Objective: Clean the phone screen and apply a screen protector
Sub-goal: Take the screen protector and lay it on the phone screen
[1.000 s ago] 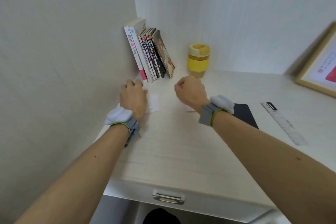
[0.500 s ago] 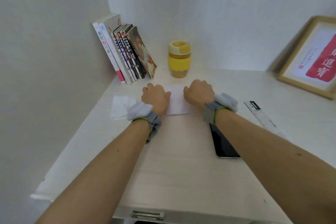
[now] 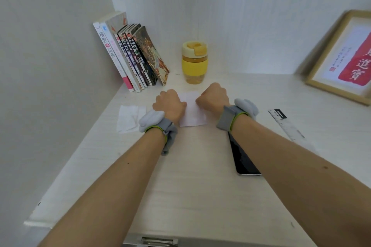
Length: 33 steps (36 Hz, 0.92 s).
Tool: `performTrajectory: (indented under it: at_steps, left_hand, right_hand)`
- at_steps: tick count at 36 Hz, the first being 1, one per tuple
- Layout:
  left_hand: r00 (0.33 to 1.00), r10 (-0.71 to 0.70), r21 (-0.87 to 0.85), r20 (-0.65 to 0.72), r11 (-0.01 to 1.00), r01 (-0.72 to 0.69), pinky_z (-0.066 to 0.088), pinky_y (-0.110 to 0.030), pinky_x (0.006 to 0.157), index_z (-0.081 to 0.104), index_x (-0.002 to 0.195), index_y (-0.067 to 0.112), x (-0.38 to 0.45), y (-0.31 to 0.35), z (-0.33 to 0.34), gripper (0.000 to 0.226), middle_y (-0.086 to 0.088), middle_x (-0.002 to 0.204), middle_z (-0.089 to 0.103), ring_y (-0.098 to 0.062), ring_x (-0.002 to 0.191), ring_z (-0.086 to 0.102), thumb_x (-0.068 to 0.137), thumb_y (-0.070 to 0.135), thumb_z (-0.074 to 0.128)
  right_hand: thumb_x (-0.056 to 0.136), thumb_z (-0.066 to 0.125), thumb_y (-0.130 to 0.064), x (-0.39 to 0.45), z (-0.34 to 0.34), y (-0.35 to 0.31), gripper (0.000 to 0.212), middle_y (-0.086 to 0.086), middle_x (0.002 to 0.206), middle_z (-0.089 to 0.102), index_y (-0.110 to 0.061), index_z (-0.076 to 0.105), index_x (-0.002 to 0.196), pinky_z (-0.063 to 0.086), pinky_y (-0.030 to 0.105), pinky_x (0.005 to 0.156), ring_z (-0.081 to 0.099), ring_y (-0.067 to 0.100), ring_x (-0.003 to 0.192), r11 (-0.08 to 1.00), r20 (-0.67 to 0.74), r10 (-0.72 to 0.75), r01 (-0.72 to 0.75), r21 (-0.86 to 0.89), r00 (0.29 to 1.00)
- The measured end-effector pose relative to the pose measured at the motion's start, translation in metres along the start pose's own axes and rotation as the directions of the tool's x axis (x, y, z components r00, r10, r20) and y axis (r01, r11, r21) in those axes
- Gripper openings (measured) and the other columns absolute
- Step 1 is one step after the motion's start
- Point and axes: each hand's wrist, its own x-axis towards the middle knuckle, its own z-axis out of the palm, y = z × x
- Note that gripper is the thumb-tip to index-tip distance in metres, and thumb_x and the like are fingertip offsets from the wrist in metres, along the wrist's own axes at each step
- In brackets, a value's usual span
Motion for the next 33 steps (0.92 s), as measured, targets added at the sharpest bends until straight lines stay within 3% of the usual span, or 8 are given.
performTrajectory:
  at_steps: [3,6,12,15,18,23,26,33]
  left_hand:
    - [1.0,0.027,-0.014,0.003,1.0,-0.027,0.046,-0.042,0.096,0.058,0.119,0.013,0.0,-0.001,0.001,0.039,-0.01,0.122,0.059,-0.031,0.116,0.053,0.086,0.034,0.061]
    - [0.999,0.033,-0.014,-0.002,0.999,-0.033,0.046,-0.042,0.094,0.058,0.118,0.015,-0.002,-0.001,0.001,0.038,-0.009,0.121,0.059,-0.03,0.115,0.053,0.085,0.035,0.061]
    - [1.0,0.002,-0.028,0.007,1.0,-0.002,0.043,-0.044,0.099,0.049,0.127,0.01,-0.006,0.002,-0.002,0.05,-0.013,0.13,0.051,-0.033,0.12,0.05,0.089,0.041,0.058]
    - [1.0,-0.004,-0.153,0.027,0.988,0.008,0.04,-0.044,0.103,0.04,0.136,0.005,-0.007,0.001,-0.01,0.056,-0.017,0.136,0.047,-0.035,0.126,0.046,0.094,0.041,0.05]
    - [1.0,0.02,-0.359,0.006,0.933,-0.016,0.042,-0.044,0.103,0.044,0.136,0.008,-0.011,-0.001,-0.02,0.051,-0.011,0.128,0.058,-0.031,0.121,0.052,0.097,0.04,0.047]
    - [0.995,0.099,-0.614,-0.033,0.783,-0.098,0.051,-0.03,0.077,0.066,0.104,0.014,-0.029,0.01,-0.043,0.029,-0.002,0.093,0.073,-0.017,0.082,0.061,0.095,0.038,0.053]
    - [0.992,0.125,-0.718,0.007,0.692,-0.082,0.044,-0.022,0.059,0.068,0.102,0.013,-0.038,0.02,-0.054,0.023,0.002,0.079,0.071,-0.01,0.066,0.055,0.093,0.032,0.059]
    - [0.94,0.239,-0.841,0.244,0.535,0.082,0.035,-0.02,0.041,0.065,0.103,0.0,-0.077,0.044,-0.062,0.021,-0.008,0.074,0.066,-0.013,0.046,0.05,0.091,0.017,0.064]
  right_hand:
    - [0.095,0.052,0.001,0.003,-0.001,0.002,0.013,0.013,0.117,0.065,-0.007,0.056,0.085,0.049,0.031,0.083,0.063,0.029,0.107,1.0,-0.001,0.006,-0.006,0.013,1.0]
    - [0.091,0.06,0.0,0.005,-0.004,0.005,0.01,0.011,0.109,0.068,-0.003,0.066,0.098,0.05,0.029,0.075,0.066,0.026,0.099,0.999,0.0,0.007,-0.007,0.032,1.0]
    - [0.085,0.067,-0.012,0.004,-0.008,0.006,0.02,0.01,0.104,0.07,-0.011,0.072,0.104,0.057,0.034,0.081,0.067,0.026,0.093,0.987,0.085,-0.012,-0.002,0.16,0.996]
    - [0.085,0.066,-0.017,0.0,-0.02,0.008,0.021,0.008,0.1,0.069,-0.011,0.072,0.103,0.054,0.028,0.071,0.065,0.023,0.088,0.967,0.15,-0.066,0.026,0.255,0.986]
    - [0.086,0.061,-0.018,-0.009,-0.038,0.004,0.021,0.008,0.09,0.065,-0.007,0.071,0.101,0.042,0.024,0.053,0.06,0.022,0.076,0.938,0.192,-0.121,0.05,0.342,0.974]
    - [0.093,0.056,-0.013,-0.033,-0.083,0.001,0.011,0.006,0.079,0.06,-0.008,0.064,0.098,0.034,0.024,0.049,0.054,0.016,0.059,0.871,0.258,-0.213,0.063,0.488,0.943]
    - [0.093,0.056,-0.011,-0.041,-0.107,0.006,0.009,0.005,0.075,0.059,-0.008,0.062,0.098,0.034,0.025,0.049,0.052,0.013,0.051,0.849,0.258,-0.247,0.08,0.522,0.934]
    - [0.092,0.057,-0.012,-0.049,-0.15,0.043,0.011,0.005,0.075,0.067,-0.009,0.066,0.095,0.041,0.023,0.046,0.052,0.013,0.049,0.892,0.187,-0.257,0.158,0.424,0.948]
